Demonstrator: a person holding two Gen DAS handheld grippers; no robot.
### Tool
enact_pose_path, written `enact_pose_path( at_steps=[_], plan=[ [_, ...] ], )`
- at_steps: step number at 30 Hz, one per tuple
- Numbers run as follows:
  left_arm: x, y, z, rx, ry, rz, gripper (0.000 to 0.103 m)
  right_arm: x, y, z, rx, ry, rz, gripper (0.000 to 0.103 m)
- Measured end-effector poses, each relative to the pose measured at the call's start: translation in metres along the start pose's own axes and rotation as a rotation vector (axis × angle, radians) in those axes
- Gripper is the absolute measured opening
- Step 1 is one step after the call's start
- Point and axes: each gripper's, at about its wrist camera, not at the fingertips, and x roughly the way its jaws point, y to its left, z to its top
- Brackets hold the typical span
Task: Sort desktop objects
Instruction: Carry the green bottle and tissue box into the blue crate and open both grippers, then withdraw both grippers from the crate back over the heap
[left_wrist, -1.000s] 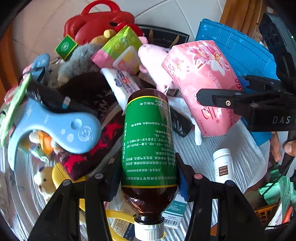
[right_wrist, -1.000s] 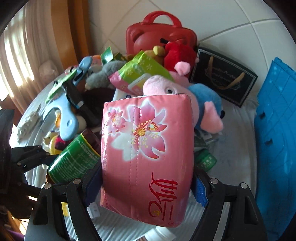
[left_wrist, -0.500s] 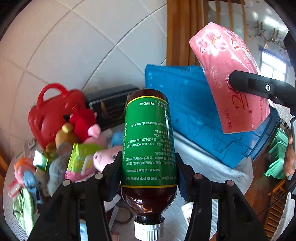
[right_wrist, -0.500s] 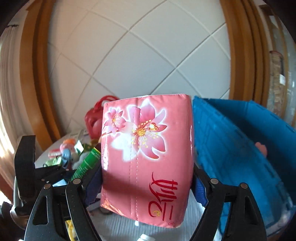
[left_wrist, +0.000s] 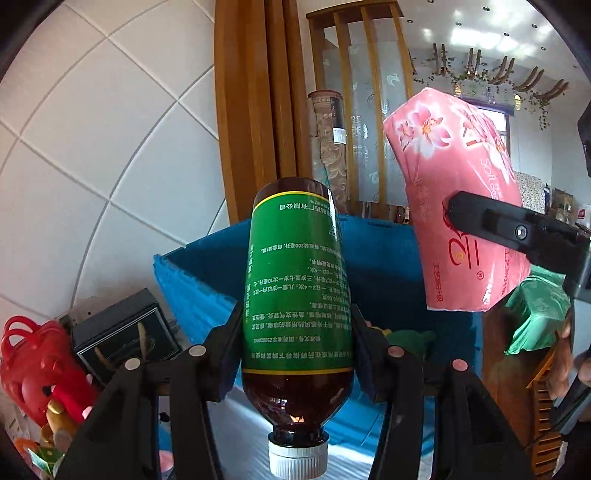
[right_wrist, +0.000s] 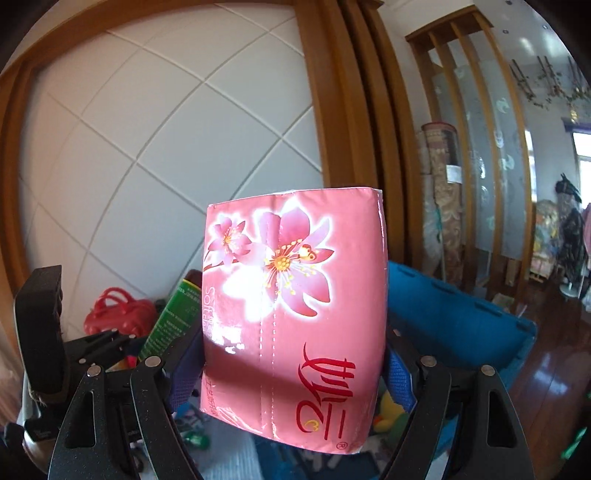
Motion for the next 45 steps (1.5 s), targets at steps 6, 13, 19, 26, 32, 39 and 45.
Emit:
enact_pose_path(
  at_steps=[6, 13, 19, 26, 32, 39, 45],
  plan=[
    [0.049, -0.036, 0.034, 0.02, -0.009, 0.052, 0.051, 0.025, -0.064, 0.015, 0.029, 0.016, -0.037, 0.083],
    [0.089, -0.058, 0.067, 0.022, 0.016, 0.183, 0.067, 0.057, -0.122, 0.02, 0.056, 0.017, -0.109, 0.102],
    [0.096, -0.05, 0.075, -0.016, -0.018, 0.277, 0.083, 0.052, -0.144, 0.019, 0.08, -0.014, -0.087, 0.103],
    [0.104, -0.048, 0.076, -0.029, -0.005, 0.309, 0.085, 0.045, -0.144, 0.011, 0.08, -0.004, -0.041, 0.103],
    [0.096, -0.043, 0.062, -0.047, 0.004, 0.337, 0.085, 0.039, -0.129, 0.002, 0.041, 0.012, -0.009, 0.103],
    [0.065, -0.027, 0.04, -0.067, 0.002, 0.363, 0.085, 0.025, -0.112, -0.007, 0.039, 0.02, 0.013, 0.103],
    [0.007, 0.003, 0.005, -0.068, -0.008, 0.4, 0.085, 0.003, -0.072, -0.016, 0.017, 0.022, 0.02, 0.103]
  ],
)
